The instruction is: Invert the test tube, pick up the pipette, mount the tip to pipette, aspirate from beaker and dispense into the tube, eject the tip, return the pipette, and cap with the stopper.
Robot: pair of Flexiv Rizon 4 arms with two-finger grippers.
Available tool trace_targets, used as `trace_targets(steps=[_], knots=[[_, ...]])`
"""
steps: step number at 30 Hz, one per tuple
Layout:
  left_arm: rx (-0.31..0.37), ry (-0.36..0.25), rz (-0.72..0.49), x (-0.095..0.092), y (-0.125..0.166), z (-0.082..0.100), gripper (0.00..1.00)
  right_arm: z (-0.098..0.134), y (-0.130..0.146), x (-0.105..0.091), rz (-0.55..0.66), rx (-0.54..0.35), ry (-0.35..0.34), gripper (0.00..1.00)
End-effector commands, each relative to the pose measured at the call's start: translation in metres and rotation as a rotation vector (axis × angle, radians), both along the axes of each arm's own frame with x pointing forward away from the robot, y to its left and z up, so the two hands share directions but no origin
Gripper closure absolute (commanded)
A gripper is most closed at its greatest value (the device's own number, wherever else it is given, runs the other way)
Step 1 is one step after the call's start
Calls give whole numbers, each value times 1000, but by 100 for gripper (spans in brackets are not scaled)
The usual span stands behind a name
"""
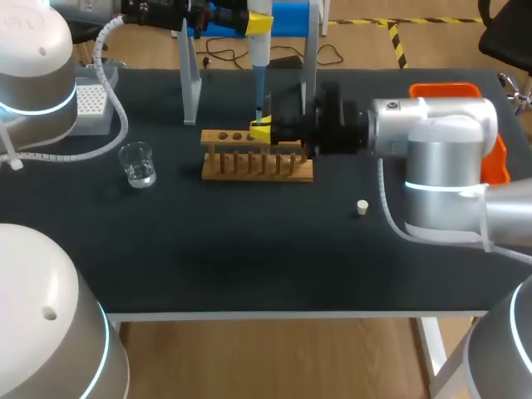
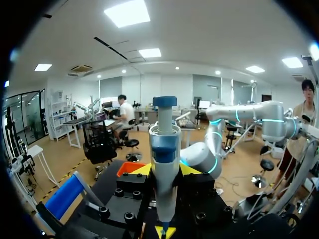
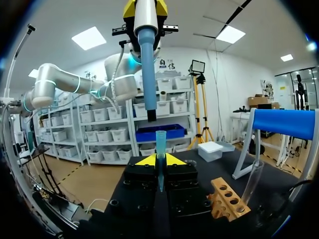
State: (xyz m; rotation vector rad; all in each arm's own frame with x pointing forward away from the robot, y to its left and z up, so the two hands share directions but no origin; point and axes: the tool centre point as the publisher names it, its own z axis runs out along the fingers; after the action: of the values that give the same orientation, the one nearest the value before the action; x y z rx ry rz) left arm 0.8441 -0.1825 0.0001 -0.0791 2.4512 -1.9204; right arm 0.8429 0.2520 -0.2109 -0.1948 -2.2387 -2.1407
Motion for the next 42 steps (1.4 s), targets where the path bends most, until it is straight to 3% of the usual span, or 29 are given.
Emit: trace_targets(steps=[1,30,42], knots=[[1,0,-2,0,1,0,100,2,1,-1,-2,-21,0,100],[1,0,-2,0,1,0,100,16,0,-3,-1,-19,-36,100],[1,0,-2,0,1,0,100,6,-3,-3,-8,-25,-24,100]])
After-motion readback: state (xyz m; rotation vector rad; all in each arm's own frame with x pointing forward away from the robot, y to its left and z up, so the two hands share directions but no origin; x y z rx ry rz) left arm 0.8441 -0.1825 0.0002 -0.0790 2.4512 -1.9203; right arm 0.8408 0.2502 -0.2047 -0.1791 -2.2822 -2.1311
